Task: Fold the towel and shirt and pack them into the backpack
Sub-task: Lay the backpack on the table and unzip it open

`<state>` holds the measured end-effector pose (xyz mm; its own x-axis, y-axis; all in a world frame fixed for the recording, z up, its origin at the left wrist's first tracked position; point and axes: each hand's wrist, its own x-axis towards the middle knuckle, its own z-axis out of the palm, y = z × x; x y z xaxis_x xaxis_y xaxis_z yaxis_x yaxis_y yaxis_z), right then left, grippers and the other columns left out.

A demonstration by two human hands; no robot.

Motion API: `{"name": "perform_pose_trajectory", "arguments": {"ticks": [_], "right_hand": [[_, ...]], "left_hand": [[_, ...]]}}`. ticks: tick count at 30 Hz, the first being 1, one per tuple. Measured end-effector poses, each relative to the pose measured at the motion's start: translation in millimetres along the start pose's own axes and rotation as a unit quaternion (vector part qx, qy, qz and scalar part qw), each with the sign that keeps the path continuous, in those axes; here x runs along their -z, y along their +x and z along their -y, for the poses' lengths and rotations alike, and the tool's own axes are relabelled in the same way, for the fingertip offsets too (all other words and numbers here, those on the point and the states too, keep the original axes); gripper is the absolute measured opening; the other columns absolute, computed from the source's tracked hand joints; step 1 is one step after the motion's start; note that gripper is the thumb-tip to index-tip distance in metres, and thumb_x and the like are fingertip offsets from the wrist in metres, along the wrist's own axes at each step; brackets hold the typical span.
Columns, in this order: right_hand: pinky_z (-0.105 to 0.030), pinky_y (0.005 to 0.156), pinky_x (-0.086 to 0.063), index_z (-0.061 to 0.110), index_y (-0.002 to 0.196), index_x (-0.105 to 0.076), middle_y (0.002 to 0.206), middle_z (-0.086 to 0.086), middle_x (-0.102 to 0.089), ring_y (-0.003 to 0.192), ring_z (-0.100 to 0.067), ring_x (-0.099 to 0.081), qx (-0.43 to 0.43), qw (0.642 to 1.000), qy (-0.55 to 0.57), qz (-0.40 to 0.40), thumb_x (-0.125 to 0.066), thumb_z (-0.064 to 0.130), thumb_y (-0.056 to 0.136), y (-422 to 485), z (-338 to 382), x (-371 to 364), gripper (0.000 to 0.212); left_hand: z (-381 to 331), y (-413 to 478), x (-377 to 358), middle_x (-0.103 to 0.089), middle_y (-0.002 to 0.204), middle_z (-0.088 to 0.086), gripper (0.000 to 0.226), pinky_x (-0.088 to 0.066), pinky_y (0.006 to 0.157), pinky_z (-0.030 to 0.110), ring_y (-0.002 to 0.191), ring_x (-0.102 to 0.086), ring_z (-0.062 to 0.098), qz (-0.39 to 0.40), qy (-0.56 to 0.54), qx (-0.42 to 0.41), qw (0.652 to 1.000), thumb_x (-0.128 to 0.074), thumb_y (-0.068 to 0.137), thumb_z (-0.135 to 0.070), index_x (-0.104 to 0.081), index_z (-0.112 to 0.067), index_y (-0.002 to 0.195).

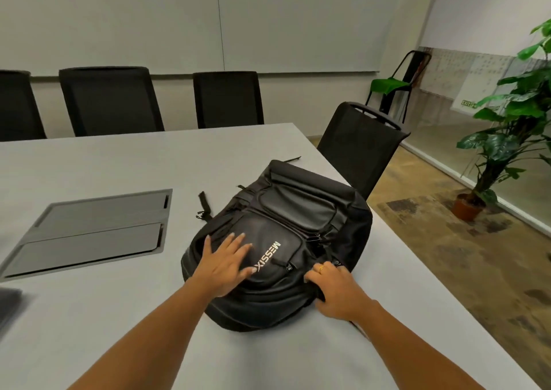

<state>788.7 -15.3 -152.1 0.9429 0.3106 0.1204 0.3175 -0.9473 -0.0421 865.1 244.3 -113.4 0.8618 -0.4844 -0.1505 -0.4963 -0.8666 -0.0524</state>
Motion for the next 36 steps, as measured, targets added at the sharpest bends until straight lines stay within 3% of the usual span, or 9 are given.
{"name": "perform_pose_trajectory", "arguments": {"ticks": [3, 5, 8, 11, 16, 24, 28, 31, 36], "right_hand": [[-0.036, 0.092, -0.037, 0.023, 0.106, -0.06, 0.108, 0.006, -0.056, 0.107, -0.018, -0.05, -0.088, 0.995, 0.049, 0.007, -0.031, 0.053, 0.072, 2, 19, 14, 0.054], [-0.042, 0.098, -0.035, 0.025, 0.118, -0.055, 0.127, 0.002, -0.049, 0.121, -0.02, -0.042, -0.161, 0.985, 0.059, 0.009, -0.031, 0.057, 0.084, 10, 36, 16, 0.052], [-0.053, 0.108, -0.026, 0.034, 0.143, -0.029, 0.156, -0.005, -0.011, 0.142, -0.029, -0.009, -0.28, 0.94, 0.154, 0.121, -0.036, 0.063, 0.09, 21, 60, 3, 0.06], [-0.053, 0.112, -0.022, 0.037, 0.147, -0.015, 0.157, -0.009, 0.008, 0.144, -0.029, 0.01, -0.328, 0.907, 0.197, 0.173, -0.033, 0.066, 0.089, 21, 84, -16, 0.067], [-0.05, 0.113, -0.018, 0.034, 0.149, -0.011, 0.155, -0.017, 0.013, 0.144, -0.031, 0.013, -0.384, 0.891, 0.181, 0.16, -0.027, 0.061, 0.093, 4, 130, -29, 0.064], [-0.035, 0.113, -0.021, 0.012, 0.15, 0.003, 0.15, -0.023, 0.025, 0.141, -0.035, 0.02, -0.406, 0.86, 0.27, 0.151, -0.026, 0.039, 0.101, -2, 193, -45, 0.062], [-0.036, 0.116, -0.011, 0.01, 0.149, 0.004, 0.151, -0.023, 0.025, 0.141, -0.034, 0.021, -0.376, 0.862, 0.297, 0.164, -0.027, 0.036, 0.102, -12, 202, -54, 0.062], [-0.037, 0.116, -0.009, 0.012, 0.15, 0.002, 0.151, -0.021, 0.024, 0.141, -0.033, 0.021, -0.347, 0.87, 0.302, 0.176, -0.029, 0.035, 0.102, -18, 202, -57, 0.062], [-0.039, 0.116, -0.005, 0.015, 0.15, -0.005, 0.153, -0.019, 0.022, 0.142, -0.031, 0.02, -0.297, 0.884, 0.308, 0.19, -0.036, 0.032, 0.1, -24, 198, -59, 0.062]], "left_hand": [[5, -17, -19, -0.002, 0.158, -0.004, 0.064, 0.003, 0.113, 0.055, 0.145, 0.003, 0.016, 0.068, -0.045, 0.042, 0.996, -0.017, 0.095, -0.059, -0.01, -0.027, 0.15], [4, -20, -26, -0.006, 0.158, -0.004, 0.061, 0.001, 0.113, 0.054, 0.145, 0.0, 0.017, 0.079, -0.061, 0.05, 0.994, -0.018, 0.096, -0.056, -0.011, -0.027, 0.15], [2, -18, -31, -0.009, 0.158, -0.002, 0.061, 0.001, 0.113, 0.055, 0.145, -0.001, 0.018, 0.091, -0.059, 0.048, 0.993, -0.017, 0.096, -0.056, -0.013, -0.027, 0.149], [2, -21, -40, -0.009, 0.158, 0.001, 0.064, 0.002, 0.111, 0.058, 0.145, -0.001, 0.02, 0.117, -0.033, 0.047, 0.991, -0.016, 0.094, -0.06, -0.013, -0.027, 0.149], [4, -39, -57, -0.011, 0.157, 0.005, 0.071, 0.006, 0.11, 0.059, 0.145, -0.004, 0.022, 0.138, 0.001, 0.039, 0.99, -0.015, 0.091, -0.065, -0.013, -0.025, 0.15], [9, -74, -70, -0.017, 0.155, 0.011, 0.081, 0.004, 0.112, 0.057, 0.144, -0.011, 0.027, 0.137, 0.039, 0.049, 0.989, -0.003, 0.086, -0.07, -0.015, -0.021, 0.149], [5, -101, -78, -0.023, 0.152, 0.017, 0.113, 0.001, 0.113, 0.054, 0.142, -0.017, 0.031, 0.131, 0.043, 0.071, 0.988, 0.027, 0.064, -0.077, -0.018, -0.017, 0.148], [2, -123, -81, -0.026, 0.15, 0.019, 0.078, -0.002, 0.114, 0.051, 0.141, -0.02, 0.031, 0.124, 0.03, 0.094, 0.987, -0.008, 0.091, -0.065, -0.019, -0.014, 0.148], [-3, -161, -84, -0.029, 0.15, 0.018, 0.073, -0.01, 0.116, 0.046, 0.139, -0.028, 0.027, 0.129, 0.013, 0.098, 0.987, -0.015, 0.094, -0.06, -0.018, -0.01, 0.148]]}}
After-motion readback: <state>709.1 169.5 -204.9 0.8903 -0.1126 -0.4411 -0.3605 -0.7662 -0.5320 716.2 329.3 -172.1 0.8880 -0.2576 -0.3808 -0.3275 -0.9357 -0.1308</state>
